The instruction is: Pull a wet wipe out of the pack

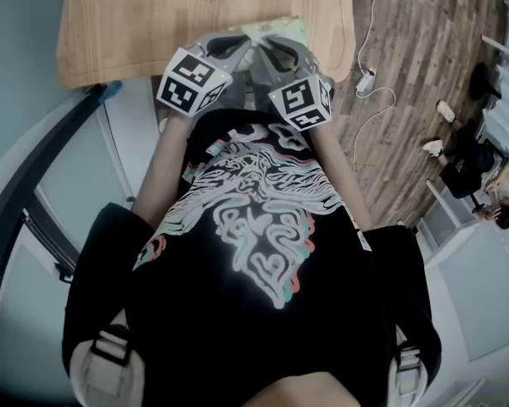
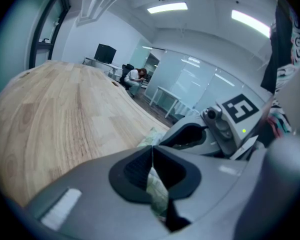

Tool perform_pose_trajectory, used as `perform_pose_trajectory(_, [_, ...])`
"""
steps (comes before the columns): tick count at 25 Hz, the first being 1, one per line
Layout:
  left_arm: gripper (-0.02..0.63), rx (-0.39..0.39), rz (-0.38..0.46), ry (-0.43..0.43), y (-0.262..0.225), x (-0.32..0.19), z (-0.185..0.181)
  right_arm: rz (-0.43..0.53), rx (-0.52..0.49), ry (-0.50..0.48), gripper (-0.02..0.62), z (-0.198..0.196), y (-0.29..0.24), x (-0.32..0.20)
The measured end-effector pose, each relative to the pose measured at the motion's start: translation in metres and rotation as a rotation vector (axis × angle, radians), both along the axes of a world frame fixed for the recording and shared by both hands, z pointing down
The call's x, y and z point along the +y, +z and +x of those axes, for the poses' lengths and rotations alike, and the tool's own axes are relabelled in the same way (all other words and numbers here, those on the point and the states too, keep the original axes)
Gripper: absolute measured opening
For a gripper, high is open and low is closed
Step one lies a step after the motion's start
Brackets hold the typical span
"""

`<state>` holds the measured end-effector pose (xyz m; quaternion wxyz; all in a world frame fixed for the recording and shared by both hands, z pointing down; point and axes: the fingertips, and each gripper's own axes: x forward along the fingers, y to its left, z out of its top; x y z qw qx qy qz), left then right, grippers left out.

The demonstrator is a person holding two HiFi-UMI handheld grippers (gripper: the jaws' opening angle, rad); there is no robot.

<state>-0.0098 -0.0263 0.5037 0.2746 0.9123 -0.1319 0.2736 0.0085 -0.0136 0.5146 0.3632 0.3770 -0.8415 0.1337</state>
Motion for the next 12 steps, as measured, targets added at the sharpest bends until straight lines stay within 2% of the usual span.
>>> perform_pose_trajectory(12, [-0.005, -0.009, 0.004, -0.002, 0.0, 0.0003, -0.0082, -0.004, 0.001, 0.0, 0.053, -0.002, 0.0007, 0.0009])
